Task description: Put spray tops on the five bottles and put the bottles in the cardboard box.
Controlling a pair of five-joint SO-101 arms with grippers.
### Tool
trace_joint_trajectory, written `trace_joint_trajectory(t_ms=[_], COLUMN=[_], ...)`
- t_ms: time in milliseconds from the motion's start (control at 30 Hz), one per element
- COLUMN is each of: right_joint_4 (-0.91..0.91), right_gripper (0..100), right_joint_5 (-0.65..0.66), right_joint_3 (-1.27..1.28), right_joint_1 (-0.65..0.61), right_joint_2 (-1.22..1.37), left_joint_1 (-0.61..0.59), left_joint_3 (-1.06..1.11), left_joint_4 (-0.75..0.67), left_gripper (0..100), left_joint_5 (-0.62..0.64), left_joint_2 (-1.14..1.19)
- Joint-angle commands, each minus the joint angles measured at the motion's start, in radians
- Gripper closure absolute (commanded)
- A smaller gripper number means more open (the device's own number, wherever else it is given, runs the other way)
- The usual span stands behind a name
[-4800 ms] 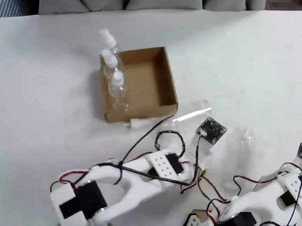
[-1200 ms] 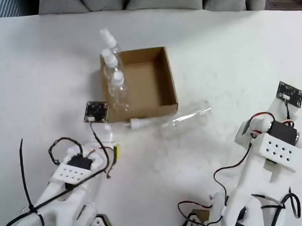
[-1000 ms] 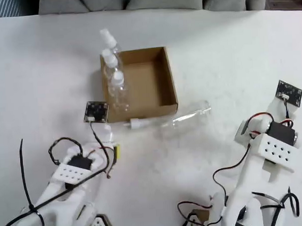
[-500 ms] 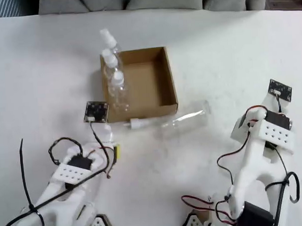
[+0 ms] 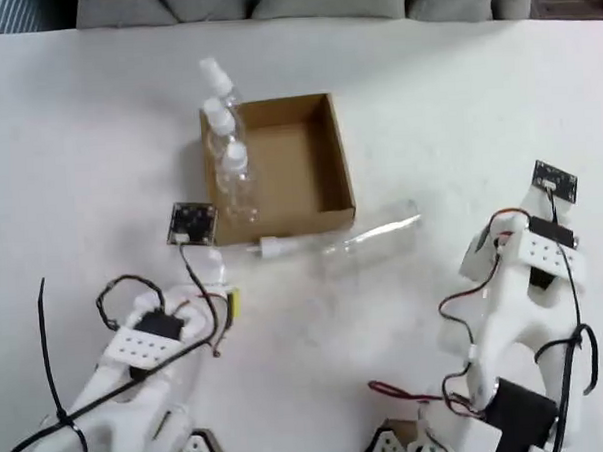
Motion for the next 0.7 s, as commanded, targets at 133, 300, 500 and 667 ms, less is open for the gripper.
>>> trace_joint_trajectory(t_ms=[133, 300, 500, 667], right_joint_4=[-0.042, -0.042, -0.042, -0.097], right_gripper=[80.3, 75.9, 74.2, 74.6], right_joint_5=[-0.005, -0.008, -0.009, -0.009], right_joint_3=[-0.043, -0.043, -0.043, -0.043], right_joint_1=[0.007, 0.005, -0.028, -0.03], right_joint_2=[0.028, 0.048, 0.079, 0.108], left_joint_1=[0.015, 0.041, 0.041, 0.041], left_joint_3=[-0.029, -0.029, -0.029, -0.029], left_joint_4=[0.003, 0.003, 0.003, 0.003], left_gripper=[98, 98, 98, 98], left_joint_5=[-0.005, -0.006, -0.006, -0.006], left_joint_2=[-0.03, -0.03, -0.03, -0.03])
